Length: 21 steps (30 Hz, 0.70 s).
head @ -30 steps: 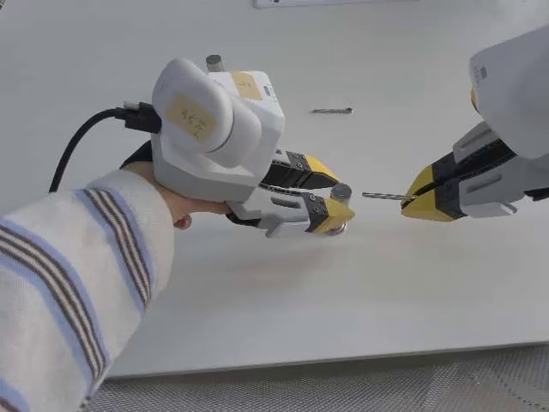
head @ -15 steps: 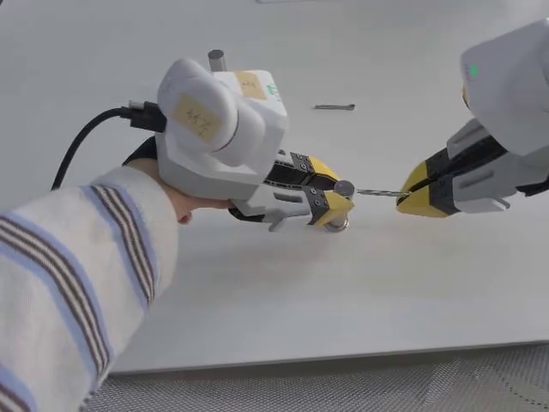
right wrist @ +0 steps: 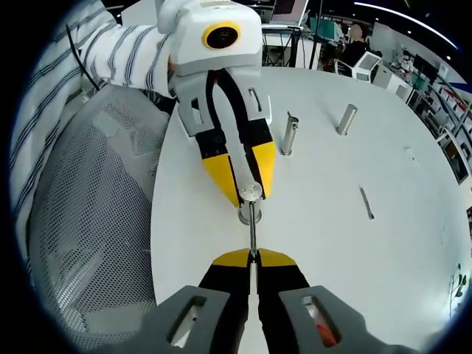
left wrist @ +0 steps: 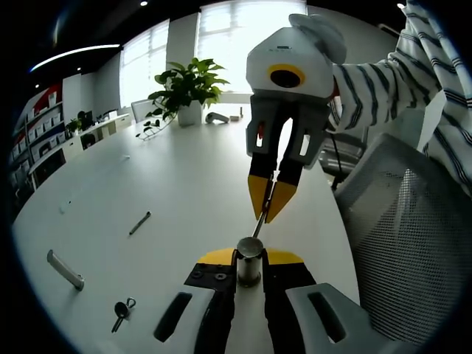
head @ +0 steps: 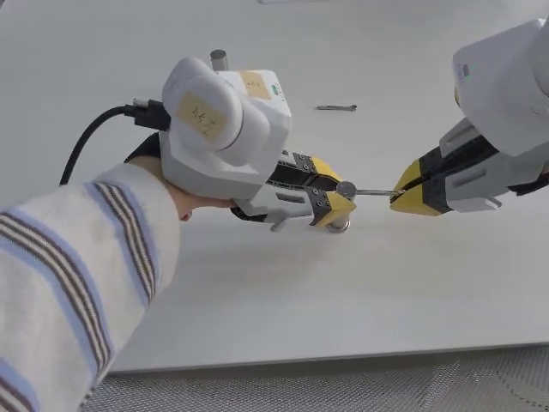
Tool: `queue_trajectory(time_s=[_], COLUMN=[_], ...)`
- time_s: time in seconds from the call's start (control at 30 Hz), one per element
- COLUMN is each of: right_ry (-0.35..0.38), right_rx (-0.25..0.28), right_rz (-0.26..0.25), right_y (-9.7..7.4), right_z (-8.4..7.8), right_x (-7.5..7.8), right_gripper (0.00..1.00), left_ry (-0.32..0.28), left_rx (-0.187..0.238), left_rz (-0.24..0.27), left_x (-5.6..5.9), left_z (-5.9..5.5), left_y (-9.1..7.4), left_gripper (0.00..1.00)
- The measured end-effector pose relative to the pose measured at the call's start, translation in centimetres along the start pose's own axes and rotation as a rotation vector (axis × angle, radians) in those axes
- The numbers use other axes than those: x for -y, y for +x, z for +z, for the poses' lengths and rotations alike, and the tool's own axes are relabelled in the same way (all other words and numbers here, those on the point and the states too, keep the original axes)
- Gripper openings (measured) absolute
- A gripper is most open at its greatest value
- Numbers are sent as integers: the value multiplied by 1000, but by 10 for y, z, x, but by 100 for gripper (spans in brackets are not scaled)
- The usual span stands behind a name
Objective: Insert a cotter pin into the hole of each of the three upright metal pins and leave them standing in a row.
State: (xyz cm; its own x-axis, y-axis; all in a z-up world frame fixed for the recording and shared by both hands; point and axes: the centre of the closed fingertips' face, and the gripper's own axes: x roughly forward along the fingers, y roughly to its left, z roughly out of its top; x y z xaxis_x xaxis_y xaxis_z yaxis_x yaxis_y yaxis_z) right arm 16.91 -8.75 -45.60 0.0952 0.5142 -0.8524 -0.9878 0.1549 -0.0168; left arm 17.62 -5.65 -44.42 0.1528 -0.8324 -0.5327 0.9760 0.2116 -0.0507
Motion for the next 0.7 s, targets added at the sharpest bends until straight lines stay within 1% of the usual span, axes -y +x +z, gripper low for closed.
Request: queue_trajectory(time_s=[0.03, 0.07, 0.17, 0.33, 0.4, 0.5, 0.7], right_ry=[-4, 1, 5, 10, 21, 29, 40], right_rx=[5, 3, 14, 8, 16, 40, 54], right_rz=[-6, -8, -13, -15, -14, -7, 3], right_y=[0, 0, 2, 7, 10, 15, 20], right_z=[1, 0, 4, 6, 7, 13, 21], right_x=[1, 2, 3, 4, 5, 4, 2], right_gripper=[0, 0, 0, 0, 0, 0, 0], left_ry=[-10, -7, -4, -4, -5, 3, 3], left_rx=[1, 1, 1, -3, -2, -3, -2], left_rz=[2, 2, 3, 1, 0, -3, -1], left_x=[0, 0, 0, 0, 0, 0, 1], left_z=[0, 0, 0, 0, 0, 0, 1], left_y=[0, 0, 0, 0, 0, 1, 1], left_gripper=[9, 9, 9, 9, 9, 9, 9])
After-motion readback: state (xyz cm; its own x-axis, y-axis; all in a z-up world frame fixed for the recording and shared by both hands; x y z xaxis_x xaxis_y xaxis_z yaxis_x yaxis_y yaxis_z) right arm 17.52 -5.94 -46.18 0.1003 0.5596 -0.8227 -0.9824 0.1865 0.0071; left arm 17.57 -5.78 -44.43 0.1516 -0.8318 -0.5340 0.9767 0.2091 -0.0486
